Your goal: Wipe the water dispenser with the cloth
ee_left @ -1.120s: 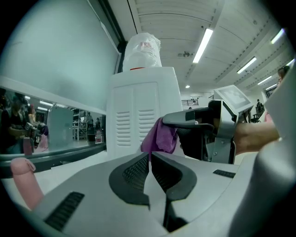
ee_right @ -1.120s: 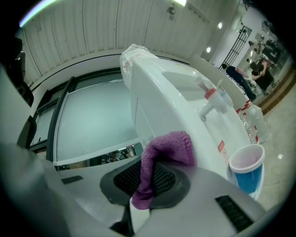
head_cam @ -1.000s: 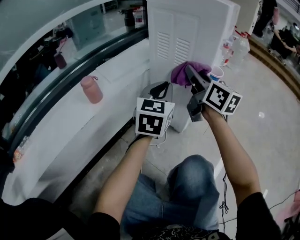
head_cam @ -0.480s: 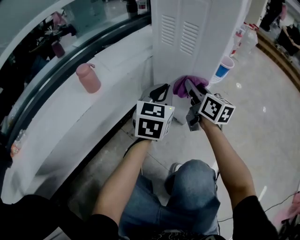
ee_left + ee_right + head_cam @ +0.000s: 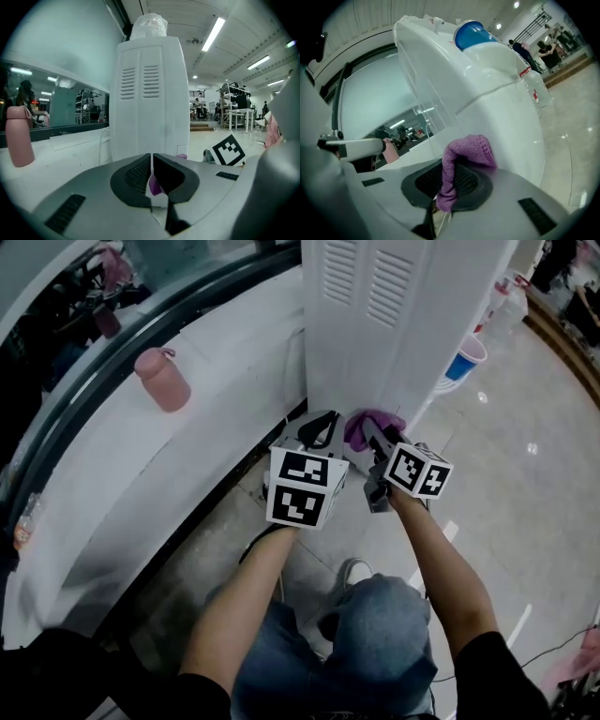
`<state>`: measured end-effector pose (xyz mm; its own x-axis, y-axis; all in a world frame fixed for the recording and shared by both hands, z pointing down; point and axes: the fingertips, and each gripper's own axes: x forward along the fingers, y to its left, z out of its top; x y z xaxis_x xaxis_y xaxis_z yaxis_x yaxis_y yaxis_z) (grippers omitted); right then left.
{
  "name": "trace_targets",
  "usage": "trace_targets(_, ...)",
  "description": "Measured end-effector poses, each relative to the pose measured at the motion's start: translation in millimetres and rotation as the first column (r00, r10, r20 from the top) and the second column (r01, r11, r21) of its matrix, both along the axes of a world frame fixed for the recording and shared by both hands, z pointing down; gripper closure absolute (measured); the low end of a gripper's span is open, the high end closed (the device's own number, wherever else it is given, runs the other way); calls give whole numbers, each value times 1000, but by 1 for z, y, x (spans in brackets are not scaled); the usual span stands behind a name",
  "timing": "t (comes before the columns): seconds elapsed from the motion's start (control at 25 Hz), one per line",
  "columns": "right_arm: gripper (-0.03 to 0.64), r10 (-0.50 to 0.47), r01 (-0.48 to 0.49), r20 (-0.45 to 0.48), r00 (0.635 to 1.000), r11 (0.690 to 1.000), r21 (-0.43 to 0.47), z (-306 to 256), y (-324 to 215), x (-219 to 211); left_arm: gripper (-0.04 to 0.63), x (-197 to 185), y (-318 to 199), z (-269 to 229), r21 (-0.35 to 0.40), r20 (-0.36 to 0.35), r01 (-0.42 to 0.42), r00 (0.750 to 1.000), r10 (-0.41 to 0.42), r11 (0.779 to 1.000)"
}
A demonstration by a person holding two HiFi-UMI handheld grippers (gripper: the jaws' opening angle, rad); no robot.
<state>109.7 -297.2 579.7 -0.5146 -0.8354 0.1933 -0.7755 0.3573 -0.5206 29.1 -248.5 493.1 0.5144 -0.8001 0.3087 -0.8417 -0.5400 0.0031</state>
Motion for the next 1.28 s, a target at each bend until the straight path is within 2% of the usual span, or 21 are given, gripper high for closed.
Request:
trace_targets(0.48,571,-14,12,-13,1000,988,-157,99,-3,-2,557,-6,-15,33,-29,35,22,999,-21,999)
trace_targets(0.64,571,-41,36,-26,999,982,-183,108,-2,-5,557,-9,-21,41,-47,41,41,998,-39,998)
trace_targets(0.8,571,-83,79,-18,996,986,-146,79,-7,-18,557,-13,-33,33,-55,35,59,998,-57,997)
trace_targets(1.0,571,-163,159,-52,985,985,-73,7,-18,-50,557,-30,-50,0,-64,22,97,995,-96,993)
trace_targets(1.28,571,-307,306,-126,943,952,-30,-114,-32,-103,557,-73,-64,-75,-123,-2,208,978,-210,970)
